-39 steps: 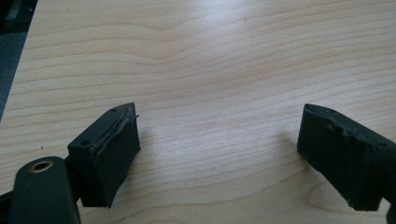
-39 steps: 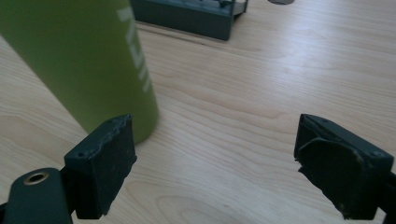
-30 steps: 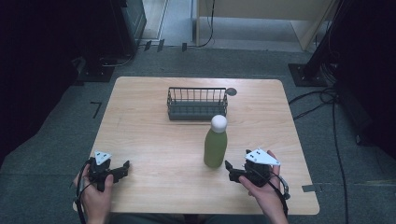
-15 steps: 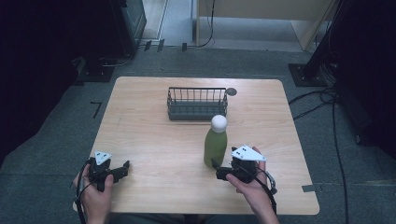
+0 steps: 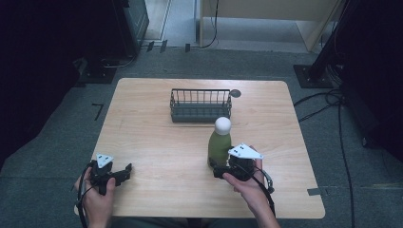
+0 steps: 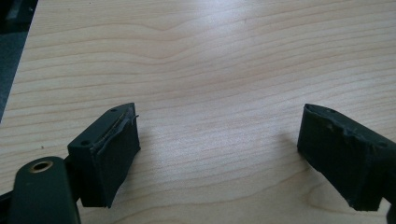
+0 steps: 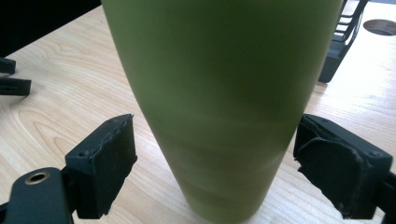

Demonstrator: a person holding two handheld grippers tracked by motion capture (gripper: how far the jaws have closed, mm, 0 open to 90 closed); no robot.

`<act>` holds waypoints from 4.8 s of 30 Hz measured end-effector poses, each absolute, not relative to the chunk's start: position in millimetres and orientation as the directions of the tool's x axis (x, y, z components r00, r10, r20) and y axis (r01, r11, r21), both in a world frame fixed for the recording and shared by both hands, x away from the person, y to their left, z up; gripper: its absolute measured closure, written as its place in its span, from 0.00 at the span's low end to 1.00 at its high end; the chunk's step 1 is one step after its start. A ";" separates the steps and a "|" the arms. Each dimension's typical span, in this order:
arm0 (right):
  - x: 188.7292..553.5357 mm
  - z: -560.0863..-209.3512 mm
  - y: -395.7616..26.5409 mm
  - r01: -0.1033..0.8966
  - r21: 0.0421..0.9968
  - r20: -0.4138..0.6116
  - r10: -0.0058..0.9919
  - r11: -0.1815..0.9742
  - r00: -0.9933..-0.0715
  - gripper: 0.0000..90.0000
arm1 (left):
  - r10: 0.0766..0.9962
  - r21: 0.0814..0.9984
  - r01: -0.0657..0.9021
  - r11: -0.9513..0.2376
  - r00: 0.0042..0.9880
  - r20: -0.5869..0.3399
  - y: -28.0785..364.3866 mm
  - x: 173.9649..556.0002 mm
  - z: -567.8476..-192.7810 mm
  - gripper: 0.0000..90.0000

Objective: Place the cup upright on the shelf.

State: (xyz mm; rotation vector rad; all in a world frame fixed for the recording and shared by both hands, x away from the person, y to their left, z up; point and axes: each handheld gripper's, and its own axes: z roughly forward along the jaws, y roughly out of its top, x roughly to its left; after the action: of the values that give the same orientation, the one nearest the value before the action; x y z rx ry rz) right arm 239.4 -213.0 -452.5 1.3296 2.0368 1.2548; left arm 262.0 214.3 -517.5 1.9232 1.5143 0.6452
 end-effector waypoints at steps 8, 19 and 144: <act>245.6 -451.2 -207.9 0.494 0.861 0.133 0.884 0.121 -0.448 0.14 | 0.973 0.713 0.681 -0.168 0.230 0.009 214.3 262.0 -517.5 0.15; 253.0 -451.5 -202.1 0.480 0.868 0.109 0.895 0.126 -0.432 0.20 | 0.973 0.713 0.681 -0.168 0.230 0.010 214.3 262.0 -517.5 0.15; 444.8 -371.8 -186.2 0.387 0.922 0.097 0.980 -0.023 -0.174 0.23 | 0.973 0.714 0.680 -0.167 0.230 0.008 214.5 262.0 -517.5 0.15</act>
State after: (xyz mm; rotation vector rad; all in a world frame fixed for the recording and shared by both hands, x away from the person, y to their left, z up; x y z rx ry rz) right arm 444.8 -186.2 -371.8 1.4488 1.6175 1.1870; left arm 262.0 214.5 -517.5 1.9210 1.5142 0.6441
